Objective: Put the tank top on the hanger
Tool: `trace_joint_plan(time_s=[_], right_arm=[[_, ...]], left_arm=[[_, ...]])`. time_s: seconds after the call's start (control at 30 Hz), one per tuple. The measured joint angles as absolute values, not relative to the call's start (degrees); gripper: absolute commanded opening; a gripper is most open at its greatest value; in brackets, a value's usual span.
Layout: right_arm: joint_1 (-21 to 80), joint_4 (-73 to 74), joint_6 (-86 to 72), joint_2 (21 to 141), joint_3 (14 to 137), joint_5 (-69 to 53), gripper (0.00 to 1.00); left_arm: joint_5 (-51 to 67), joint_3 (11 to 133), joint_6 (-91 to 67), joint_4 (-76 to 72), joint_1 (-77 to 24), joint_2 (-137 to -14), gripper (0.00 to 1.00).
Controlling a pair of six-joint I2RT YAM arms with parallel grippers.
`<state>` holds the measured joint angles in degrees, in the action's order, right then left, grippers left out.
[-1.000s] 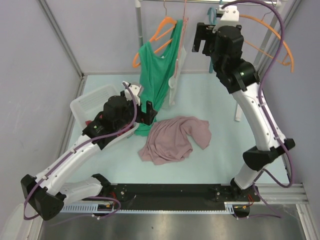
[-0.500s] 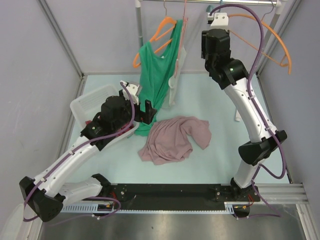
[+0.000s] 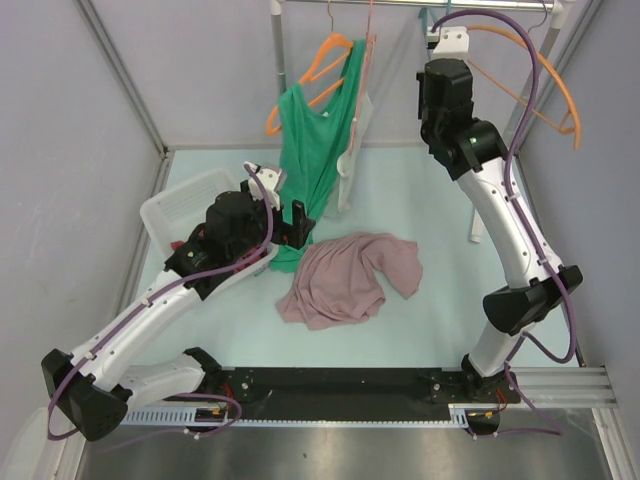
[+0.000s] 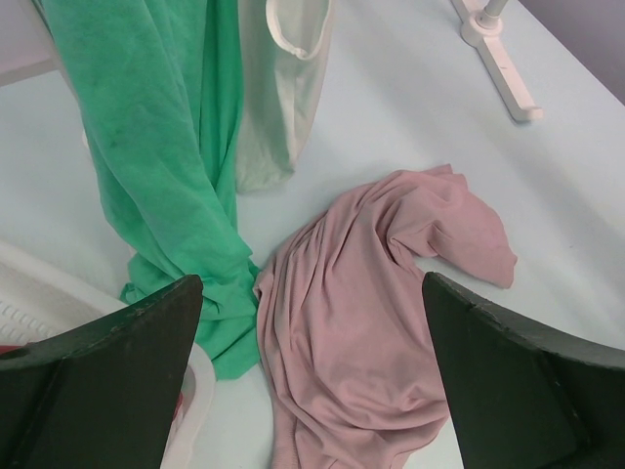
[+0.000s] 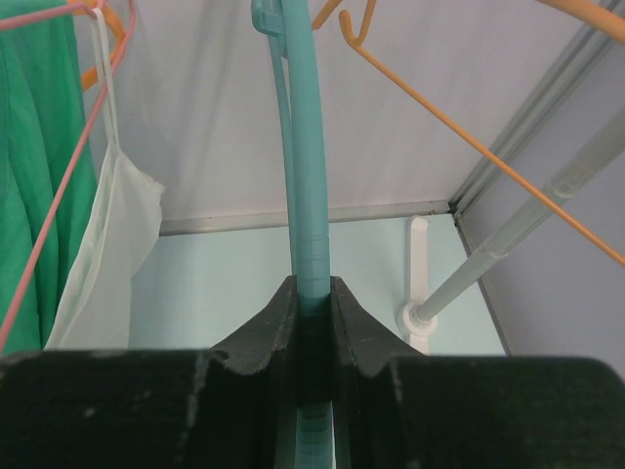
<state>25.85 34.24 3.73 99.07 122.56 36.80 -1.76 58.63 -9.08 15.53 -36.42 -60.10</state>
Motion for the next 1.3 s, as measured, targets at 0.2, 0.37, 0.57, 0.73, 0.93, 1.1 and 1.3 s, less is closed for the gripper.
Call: trace_joint_plan(time_s=[0.2, 0.37, 0.57, 0.73, 0.93, 1.1, 1.3], right_arm=[[25.6, 33.7, 4.3, 98.2, 122.6, 36.5, 0.00], [25.6, 33.5, 4.7, 97.9, 123.4, 35.1, 0.00], [26.3, 31.5, 5.1, 94.8, 121.0, 34.0, 0.00], [28.6, 29.6, 6.0, 89.2, 115.0, 35.4, 0.00], [31.9, 30.6, 3.9, 81.5, 105.6, 37.1, 0.00], [36.1, 34.0, -0.1, 73.9, 94.1, 38.7, 0.00], [43.1, 40.3, -5.4, 66.8, 84.9, 39.9, 0.00]], left_arm=[[-1.7, 58.5, -9.1, 15.5, -36.4, -60.2, 1.00], [-1.7, 58.5, -9.1, 15.5, -36.4, -60.2, 0.99], [-1.7, 58.5, -9.1, 15.5, -36.4, -60.2, 0.99], [-1.7, 58.4, -9.1, 15.5, -36.4, -60.2, 0.99], [-1.8, 58.4, -9.0, 15.5, -36.4, -60.2, 0.99], [-2.0, 58.4, -9.0, 15.5, -36.4, -60.2, 0.98], [-3.9, 58.3, -7.1, 15.5, -37.5, -60.9, 0.97]])
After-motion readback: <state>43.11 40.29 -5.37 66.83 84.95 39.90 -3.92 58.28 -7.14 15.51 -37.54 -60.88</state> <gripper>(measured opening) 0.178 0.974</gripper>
